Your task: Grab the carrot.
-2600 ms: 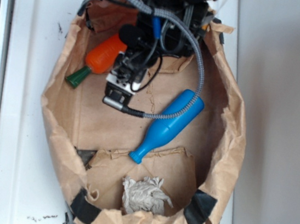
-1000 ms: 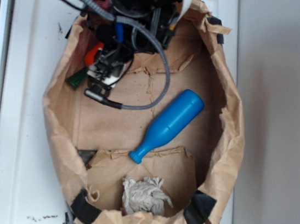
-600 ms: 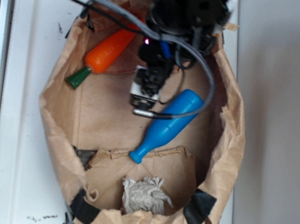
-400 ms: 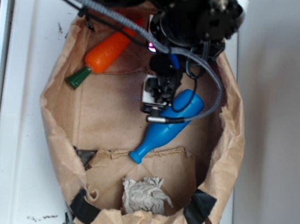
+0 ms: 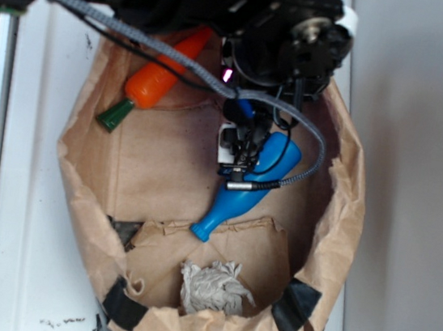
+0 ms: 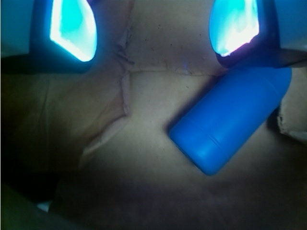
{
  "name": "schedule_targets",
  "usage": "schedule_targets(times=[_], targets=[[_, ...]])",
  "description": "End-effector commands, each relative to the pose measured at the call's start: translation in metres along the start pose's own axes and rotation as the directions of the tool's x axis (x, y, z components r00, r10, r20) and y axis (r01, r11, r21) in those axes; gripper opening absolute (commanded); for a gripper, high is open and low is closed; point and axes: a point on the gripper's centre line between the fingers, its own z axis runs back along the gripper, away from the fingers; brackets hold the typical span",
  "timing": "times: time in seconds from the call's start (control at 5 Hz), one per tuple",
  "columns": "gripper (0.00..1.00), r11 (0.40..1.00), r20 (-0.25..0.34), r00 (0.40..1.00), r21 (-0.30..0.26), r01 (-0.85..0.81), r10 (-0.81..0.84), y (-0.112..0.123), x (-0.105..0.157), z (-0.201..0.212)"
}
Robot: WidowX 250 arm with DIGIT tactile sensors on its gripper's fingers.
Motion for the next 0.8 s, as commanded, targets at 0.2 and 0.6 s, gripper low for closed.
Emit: schedule_targets(times=[0.2, 0.6], targets=[[1.0, 0.997, 0.076, 0.997, 0.068, -0.027, 0.022, -0.004, -0.02, 0.009], [1.0, 0.997, 0.048, 0.998, 0.068, -0.045, 0.041, -0.002, -0.035, 0.006]])
